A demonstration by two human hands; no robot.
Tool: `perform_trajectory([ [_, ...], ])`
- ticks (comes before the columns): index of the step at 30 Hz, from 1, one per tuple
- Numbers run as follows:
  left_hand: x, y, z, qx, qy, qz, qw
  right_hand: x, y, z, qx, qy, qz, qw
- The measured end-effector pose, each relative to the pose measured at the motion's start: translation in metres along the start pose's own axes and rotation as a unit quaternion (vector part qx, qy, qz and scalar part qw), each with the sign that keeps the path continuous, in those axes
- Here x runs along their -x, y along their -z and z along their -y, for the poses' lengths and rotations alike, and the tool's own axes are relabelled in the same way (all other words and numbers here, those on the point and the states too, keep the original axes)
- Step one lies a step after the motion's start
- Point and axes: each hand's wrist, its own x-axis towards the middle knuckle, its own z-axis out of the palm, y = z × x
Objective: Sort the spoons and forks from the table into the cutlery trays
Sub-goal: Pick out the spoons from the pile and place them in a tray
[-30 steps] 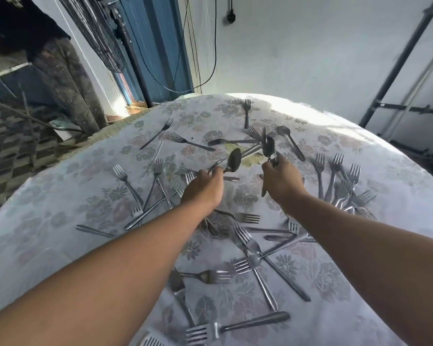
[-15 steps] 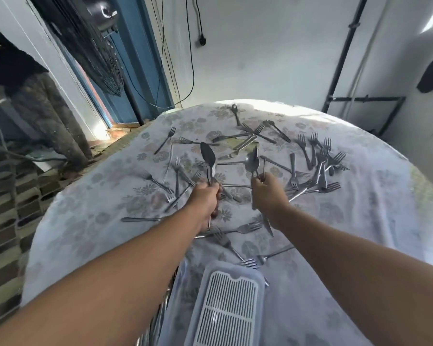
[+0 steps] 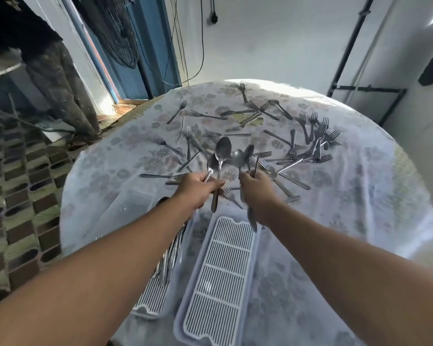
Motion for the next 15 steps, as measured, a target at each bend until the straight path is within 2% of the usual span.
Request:
perform_trajectory([
  [8,0.018,0.053,0.044,0.055,0.053,-0.03,0.997,0.049,-0.071,-0.004,-0.015,-0.027,0.013,0.999],
  [15,0.03,0.09,0.088,-0.026,0.066,-0.019,0.997,0.082,-0.135,-0.022,-0.044,-0.046,-0.012,0.998],
])
